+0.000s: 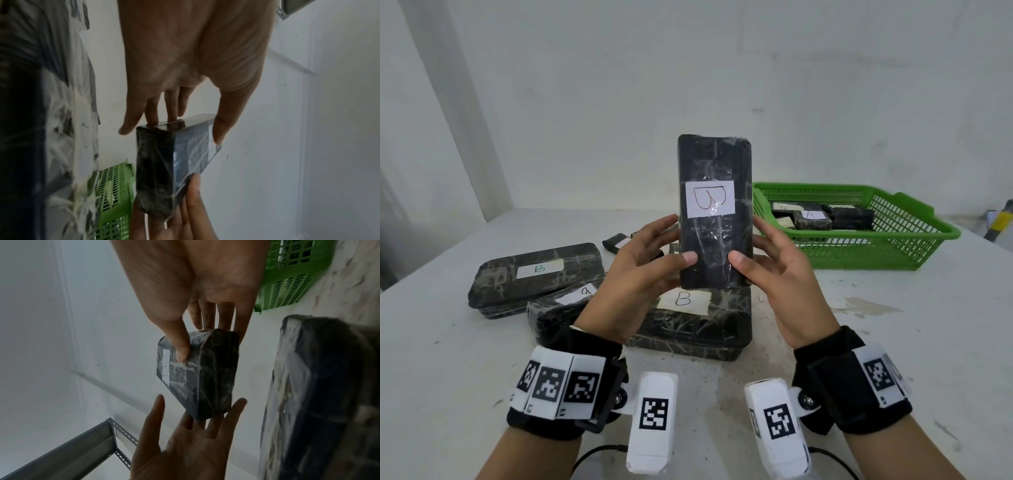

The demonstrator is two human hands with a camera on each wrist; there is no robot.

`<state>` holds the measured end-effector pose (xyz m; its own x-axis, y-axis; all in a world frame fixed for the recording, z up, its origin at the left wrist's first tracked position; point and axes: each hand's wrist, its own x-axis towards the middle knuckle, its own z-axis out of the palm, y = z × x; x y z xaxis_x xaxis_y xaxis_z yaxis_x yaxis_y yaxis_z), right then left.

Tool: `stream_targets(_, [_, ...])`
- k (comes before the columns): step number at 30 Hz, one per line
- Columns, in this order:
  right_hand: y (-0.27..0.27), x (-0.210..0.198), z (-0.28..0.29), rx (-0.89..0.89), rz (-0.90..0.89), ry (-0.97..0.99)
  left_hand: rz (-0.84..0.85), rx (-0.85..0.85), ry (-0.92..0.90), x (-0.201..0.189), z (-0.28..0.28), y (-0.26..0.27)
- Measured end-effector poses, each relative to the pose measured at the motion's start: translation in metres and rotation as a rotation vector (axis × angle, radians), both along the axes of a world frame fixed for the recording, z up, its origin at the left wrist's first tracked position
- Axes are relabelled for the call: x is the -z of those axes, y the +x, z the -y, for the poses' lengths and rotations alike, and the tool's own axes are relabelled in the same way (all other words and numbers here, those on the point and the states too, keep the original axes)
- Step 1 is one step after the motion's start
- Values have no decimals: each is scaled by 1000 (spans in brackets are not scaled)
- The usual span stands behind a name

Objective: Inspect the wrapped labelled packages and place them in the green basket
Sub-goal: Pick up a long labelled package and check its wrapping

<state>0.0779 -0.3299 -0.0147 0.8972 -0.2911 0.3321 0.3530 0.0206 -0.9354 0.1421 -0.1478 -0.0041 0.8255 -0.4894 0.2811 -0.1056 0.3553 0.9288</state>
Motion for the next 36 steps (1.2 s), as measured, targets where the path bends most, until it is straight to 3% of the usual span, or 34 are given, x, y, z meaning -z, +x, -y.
stream_targets(6, [-5, -8, 1, 16, 33, -80, 78, -47, -24, 5, -1, 3])
stream_targets(12, [-11, -11, 1, 18, 67, -20, 145, -21, -33, 7, 0, 5])
stream_targets(20, [-7, -7, -1, -49, 100, -12, 68, 177, -144, -6, -3, -4])
stream_targets(25, [-2, -2, -3, -71, 120, -40, 80, 99, -143, -7, -1, -7])
stream_targets(32, [-8, -8, -5, -379, 90, 198, 139, 8, -132, -4, 2, -9])
stream_targets(36, [-8, -11, -9, -226, 142, 191, 145, 51, -137, -5, 0, -9])
